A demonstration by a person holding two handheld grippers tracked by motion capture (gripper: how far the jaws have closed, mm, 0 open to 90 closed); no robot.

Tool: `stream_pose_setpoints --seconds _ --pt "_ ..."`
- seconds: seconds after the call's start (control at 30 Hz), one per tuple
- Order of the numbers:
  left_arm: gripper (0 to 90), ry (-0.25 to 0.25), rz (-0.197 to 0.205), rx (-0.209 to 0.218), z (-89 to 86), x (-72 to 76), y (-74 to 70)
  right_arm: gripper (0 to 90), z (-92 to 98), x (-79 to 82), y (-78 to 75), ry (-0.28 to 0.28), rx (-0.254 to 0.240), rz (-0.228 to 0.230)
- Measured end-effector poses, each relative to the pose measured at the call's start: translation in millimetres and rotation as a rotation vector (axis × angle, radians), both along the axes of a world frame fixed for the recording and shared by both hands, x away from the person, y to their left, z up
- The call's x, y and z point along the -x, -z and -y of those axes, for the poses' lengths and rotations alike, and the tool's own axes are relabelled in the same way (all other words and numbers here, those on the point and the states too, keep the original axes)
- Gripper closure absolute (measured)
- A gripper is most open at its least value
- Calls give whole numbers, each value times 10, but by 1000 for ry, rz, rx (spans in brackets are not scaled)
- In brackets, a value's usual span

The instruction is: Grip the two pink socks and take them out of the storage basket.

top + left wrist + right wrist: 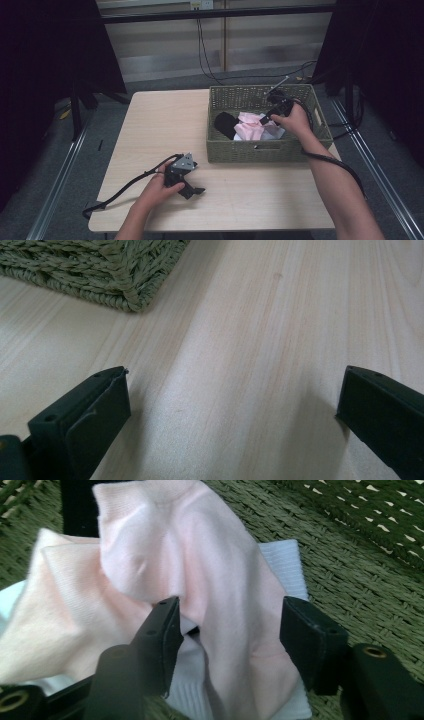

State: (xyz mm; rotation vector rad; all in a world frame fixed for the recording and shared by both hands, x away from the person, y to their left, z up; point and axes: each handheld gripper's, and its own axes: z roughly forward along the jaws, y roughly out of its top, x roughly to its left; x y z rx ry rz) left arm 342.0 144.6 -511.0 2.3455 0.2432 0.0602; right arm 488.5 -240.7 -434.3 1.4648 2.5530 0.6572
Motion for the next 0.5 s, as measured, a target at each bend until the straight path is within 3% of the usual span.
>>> stream_pose_setpoints --seconds 0.1,0.17,0.3,0.5 --pt "0 0 0 0 0 0 0 502 -29 -28 38 -4 -11 -18" --pt "0 -2 -2 2 0 2 1 660 -56 -36 46 -12 1 -17" --pt "0 -4 -4 5 1 4 3 847 -87 -27 37 -27 -4 -48" --pt "0 -2 -2 1 0 2 1 873 -62 15 -53 -28 -20 -74"
